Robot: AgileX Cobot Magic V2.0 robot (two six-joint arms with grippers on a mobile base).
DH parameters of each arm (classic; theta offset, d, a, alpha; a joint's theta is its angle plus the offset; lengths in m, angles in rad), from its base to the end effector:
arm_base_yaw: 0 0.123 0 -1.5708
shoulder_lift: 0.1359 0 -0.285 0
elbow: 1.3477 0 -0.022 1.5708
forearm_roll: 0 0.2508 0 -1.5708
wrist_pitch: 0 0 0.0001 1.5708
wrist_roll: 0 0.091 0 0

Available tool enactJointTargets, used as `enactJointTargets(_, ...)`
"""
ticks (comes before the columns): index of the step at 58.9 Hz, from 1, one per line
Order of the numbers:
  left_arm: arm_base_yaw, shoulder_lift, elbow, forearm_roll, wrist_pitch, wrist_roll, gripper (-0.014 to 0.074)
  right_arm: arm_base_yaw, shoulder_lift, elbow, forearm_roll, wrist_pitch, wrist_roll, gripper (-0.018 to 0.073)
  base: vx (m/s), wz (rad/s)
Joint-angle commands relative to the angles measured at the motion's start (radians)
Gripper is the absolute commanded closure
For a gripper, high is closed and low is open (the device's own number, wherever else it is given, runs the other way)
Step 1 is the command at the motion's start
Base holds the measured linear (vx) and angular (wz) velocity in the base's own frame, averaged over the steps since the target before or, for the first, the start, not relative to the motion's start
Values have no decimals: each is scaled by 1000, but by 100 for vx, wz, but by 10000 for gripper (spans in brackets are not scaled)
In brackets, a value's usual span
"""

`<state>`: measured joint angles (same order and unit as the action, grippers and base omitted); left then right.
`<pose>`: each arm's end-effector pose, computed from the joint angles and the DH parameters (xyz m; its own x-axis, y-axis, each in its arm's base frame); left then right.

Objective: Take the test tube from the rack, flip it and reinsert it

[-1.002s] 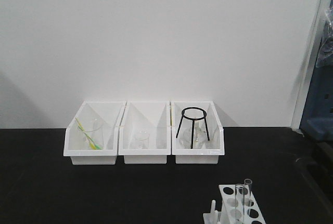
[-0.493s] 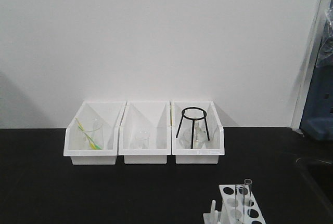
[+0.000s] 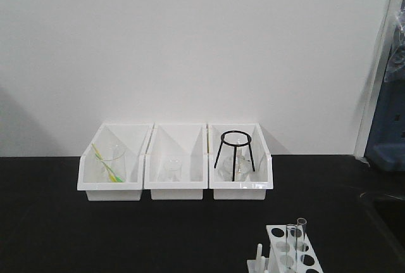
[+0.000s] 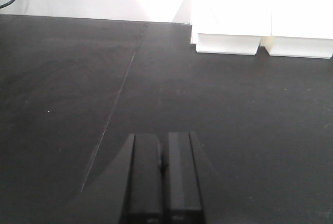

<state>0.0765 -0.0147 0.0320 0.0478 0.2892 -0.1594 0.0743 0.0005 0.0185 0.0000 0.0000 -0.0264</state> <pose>0.0543 0.0054 0.1771 -0.2051 -0.1294 -0.9702 -0.1136 0.9877 -0.1077 0.0570 0.0042 0.2069 0.0699 -0.0213 -0.9973 -0.0724 0.9970 -0.0263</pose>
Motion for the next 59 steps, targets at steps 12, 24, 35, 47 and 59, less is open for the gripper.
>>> enactJointTargets(12,-7,-13,0,-3,-86,0,603,-7,-22,13,-67,122,57,571,0,0)
enactJointTargets(24,-7,-13,0,-3,-86,0,603,-7,-21,13,-62,117,57,571,0,0)
enactJointTargets(35,-7,-13,0,-3,-86,0,603,-7,-21,13,-62,117,57,571,0,0)
enactJointTargets(47,-7,-13,0,-3,-86,0,603,-7,-21,13,-62,117,57,571,0,0)
enactJointTargets(59,-7,-13,0,-3,-86,0,603,-7,-21,13,-62,117,57,571,0,0)
